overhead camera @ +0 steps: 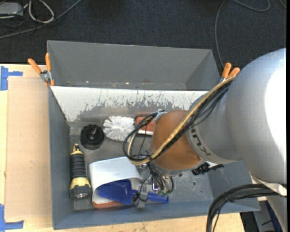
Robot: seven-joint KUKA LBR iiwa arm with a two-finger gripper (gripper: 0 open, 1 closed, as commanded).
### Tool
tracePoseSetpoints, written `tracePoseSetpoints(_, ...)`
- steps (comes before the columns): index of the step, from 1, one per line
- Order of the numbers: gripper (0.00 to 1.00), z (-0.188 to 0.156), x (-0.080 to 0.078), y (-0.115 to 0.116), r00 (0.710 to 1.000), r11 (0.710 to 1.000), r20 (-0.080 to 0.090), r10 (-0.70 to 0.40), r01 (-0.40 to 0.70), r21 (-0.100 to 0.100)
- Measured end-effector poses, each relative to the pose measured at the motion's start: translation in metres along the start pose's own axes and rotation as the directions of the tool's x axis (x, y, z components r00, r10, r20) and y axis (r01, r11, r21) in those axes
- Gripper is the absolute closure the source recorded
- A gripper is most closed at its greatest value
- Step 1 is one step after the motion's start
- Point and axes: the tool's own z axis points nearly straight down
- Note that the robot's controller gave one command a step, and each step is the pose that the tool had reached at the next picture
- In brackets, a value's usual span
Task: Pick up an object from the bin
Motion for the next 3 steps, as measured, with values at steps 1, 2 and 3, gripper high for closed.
tracePoseSetpoints(1,0.0,-0.001,-0.008,0.022,0.991,0.991,0.008,-0.134,0.134,0.01)
tracePoseSetpoints(2,0.0,-0.002,-0.004,0.035,0.996,0.996,0.008,-0.089,0.089,0.015)
tracePoseSetpoints(3,0.0,-0.025,-0.023,0.069,0.991,0.991,0.004,-0.132,0.131,0.021)
